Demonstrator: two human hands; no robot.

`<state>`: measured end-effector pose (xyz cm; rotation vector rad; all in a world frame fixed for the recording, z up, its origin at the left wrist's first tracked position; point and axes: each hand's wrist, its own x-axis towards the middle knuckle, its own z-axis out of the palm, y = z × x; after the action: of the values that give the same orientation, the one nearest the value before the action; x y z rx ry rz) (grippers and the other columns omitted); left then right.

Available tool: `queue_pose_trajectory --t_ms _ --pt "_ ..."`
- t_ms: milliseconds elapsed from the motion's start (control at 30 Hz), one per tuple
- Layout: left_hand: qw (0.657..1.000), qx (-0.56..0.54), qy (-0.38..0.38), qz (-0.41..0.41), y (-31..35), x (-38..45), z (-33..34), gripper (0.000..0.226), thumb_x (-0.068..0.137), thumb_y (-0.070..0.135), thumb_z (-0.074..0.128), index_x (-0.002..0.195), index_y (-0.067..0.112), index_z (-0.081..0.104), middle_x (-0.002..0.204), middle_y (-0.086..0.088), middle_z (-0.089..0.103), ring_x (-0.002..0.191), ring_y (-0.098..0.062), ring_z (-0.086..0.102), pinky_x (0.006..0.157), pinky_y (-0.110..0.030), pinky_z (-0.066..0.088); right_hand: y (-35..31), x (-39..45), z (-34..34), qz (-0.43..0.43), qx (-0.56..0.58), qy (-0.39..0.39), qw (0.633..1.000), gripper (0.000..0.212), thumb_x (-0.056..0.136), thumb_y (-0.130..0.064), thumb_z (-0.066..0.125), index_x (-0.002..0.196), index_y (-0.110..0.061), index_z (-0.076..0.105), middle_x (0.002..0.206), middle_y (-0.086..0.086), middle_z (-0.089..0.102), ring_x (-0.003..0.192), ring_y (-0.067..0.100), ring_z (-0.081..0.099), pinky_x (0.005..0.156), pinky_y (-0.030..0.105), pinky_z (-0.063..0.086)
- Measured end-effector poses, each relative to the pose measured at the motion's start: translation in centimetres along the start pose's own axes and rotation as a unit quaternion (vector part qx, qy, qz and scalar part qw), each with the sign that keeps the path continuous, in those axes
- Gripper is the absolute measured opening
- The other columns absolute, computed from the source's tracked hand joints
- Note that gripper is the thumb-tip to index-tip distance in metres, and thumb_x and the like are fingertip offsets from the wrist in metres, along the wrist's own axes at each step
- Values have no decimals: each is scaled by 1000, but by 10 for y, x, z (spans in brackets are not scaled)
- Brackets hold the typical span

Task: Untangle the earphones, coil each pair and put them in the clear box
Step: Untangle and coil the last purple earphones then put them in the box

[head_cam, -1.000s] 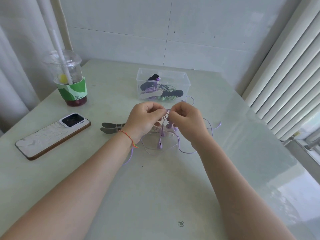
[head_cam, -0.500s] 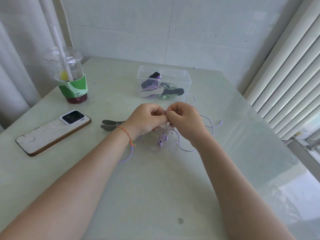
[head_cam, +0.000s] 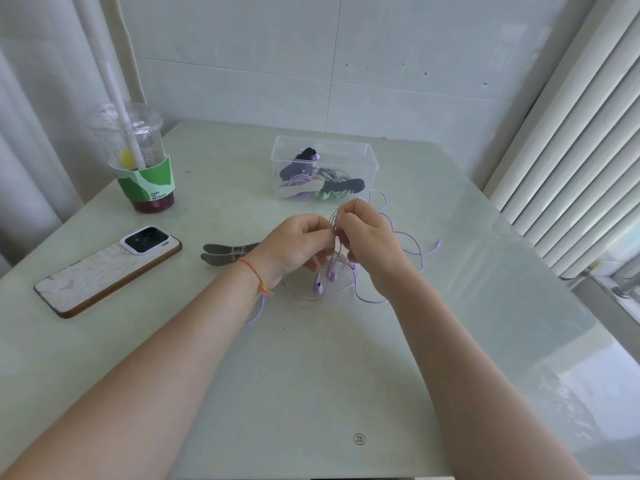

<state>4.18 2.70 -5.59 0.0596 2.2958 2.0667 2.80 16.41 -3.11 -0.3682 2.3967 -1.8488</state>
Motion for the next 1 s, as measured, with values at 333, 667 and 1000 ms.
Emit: queue_pose_trajectory --t_ms 333,667,1000 --pt "990 -142 11 -14 4 0 -7 12 92 14 64 81 15 59 69 0 60 56 -13 55 49 -22 46 9 6 -3 13 -67 -17 998 10 93 -20 43 85 -17 48 78 -1 47 73 17 41 69 37 39" --pt "997 -70 18 -33 -1 0 0 13 84 5 72 79 7 60 73 -9 67 66 -21 63 63 -27 55 9 6 -1 -22 -55 41 997 9 93 -8 37 88 -14 42 75 -1 45 65 15 40 58 26 36" --pt "993 -116 0 -14 4 -3 -3 9 93 12 63 89 6 67 79 -8 66 61 -17 64 60 -26 52 7 5 -4 -31 -90 17 995 13 91 -5 42 90 -14 51 72 -5 53 64 11 48 60 22 38"
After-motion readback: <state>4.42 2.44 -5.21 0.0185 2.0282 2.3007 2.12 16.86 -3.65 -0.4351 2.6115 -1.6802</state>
